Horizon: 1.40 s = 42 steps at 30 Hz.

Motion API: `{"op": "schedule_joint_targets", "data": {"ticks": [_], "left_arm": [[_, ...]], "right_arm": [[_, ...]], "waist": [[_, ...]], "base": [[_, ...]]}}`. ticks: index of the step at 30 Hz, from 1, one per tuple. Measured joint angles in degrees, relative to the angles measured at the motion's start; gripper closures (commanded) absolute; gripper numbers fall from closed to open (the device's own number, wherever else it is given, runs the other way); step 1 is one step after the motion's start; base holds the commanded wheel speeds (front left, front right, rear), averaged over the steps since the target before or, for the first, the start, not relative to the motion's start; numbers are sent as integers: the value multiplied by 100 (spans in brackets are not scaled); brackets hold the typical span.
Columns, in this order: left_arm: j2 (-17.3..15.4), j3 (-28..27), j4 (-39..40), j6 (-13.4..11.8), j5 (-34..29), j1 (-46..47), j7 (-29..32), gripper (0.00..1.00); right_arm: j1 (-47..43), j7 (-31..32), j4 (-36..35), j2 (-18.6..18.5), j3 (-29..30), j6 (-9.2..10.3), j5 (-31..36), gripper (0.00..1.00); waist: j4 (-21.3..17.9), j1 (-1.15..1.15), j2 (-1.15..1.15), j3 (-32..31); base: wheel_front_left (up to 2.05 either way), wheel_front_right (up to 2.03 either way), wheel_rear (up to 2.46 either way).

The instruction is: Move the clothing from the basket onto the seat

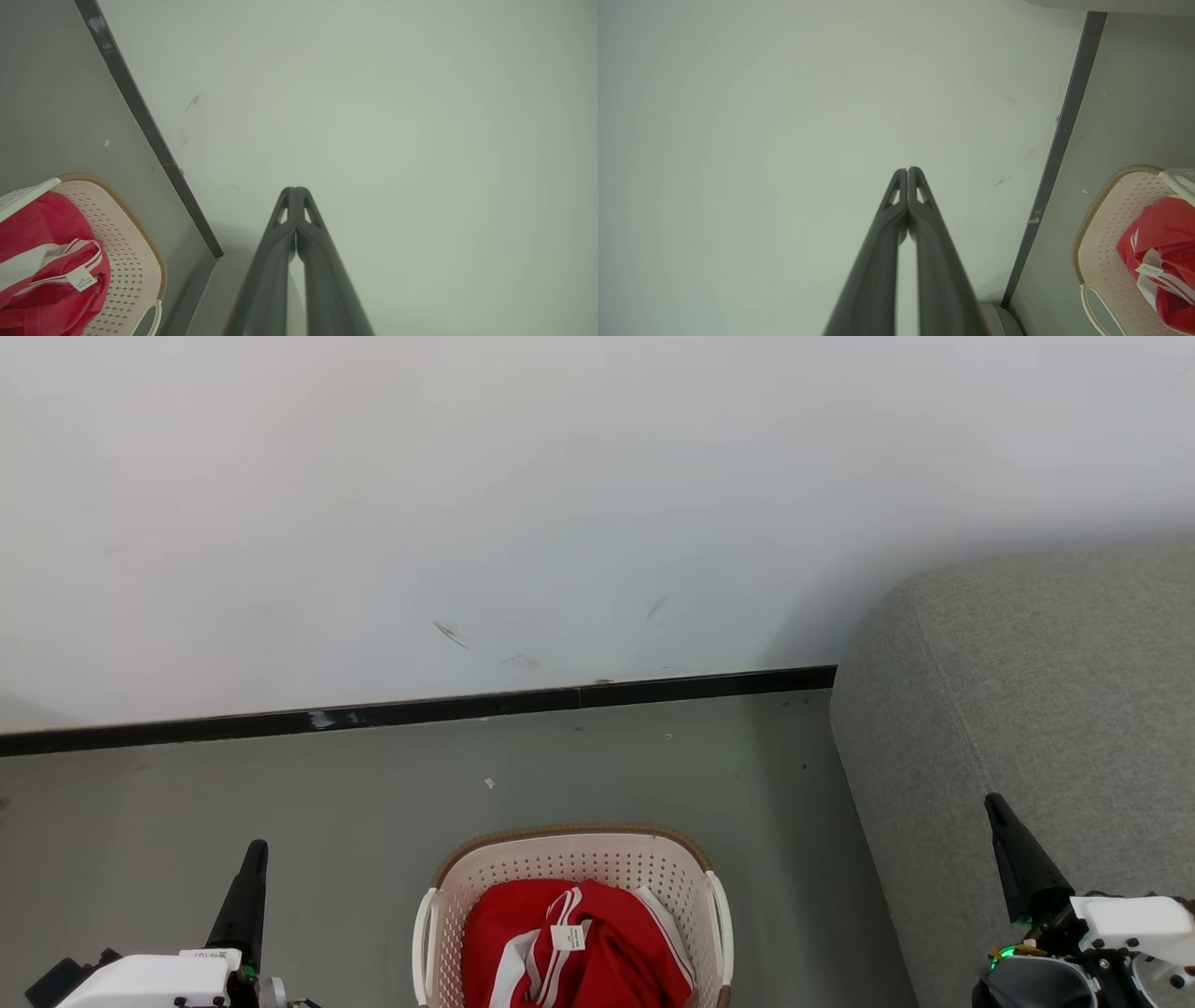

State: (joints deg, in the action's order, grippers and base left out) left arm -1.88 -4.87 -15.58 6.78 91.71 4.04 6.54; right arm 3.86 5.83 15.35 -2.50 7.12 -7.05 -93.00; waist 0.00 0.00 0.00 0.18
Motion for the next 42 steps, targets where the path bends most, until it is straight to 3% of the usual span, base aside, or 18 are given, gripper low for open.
{"op": "schedule_joint_targets", "data": {"ticks": [32, 33, 34, 37, 38, 42], "left_arm": [[0, 0, 0, 0, 0, 0, 0, 100], [0, 0, 0, 0, 0, 0, 0, 0], [4, 1, -22, -4, -1, -4, 0, 100], [92, 15, -198, -10, -1, -124, 0, 100], [131, 18, -256, -11, -1, -181, 0, 0], [168, 31, -285, -11, -1, -247, -9, 0]], "right_arm": [[0, 3, 0, 1, 1, 0, 29, 100], [0, 3, 0, 1, 1, 0, 29, 0], [-13, 3, 16, 4, -3, 0, 29, 100], [-149, 3, 180, 83, -31, 5, 29, 100], [-220, 3, 233, 111, -37, 7, 29, 0], [-297, -3, 249, 142, -45, 7, 27, 0]], "waist": [[0, 0, 0, 0], [0, 0, 0, 0], [0, 0, 0, 0], [0, 0, 0, 0], [0, 0, 0, 0], [-1, 0, 0, 2]], "base": [[0, 0, 0], [0, 0, 0], [0, 0, 0], [0, 0, 0], [0, 0, 0], [0, 0, 0]]}}
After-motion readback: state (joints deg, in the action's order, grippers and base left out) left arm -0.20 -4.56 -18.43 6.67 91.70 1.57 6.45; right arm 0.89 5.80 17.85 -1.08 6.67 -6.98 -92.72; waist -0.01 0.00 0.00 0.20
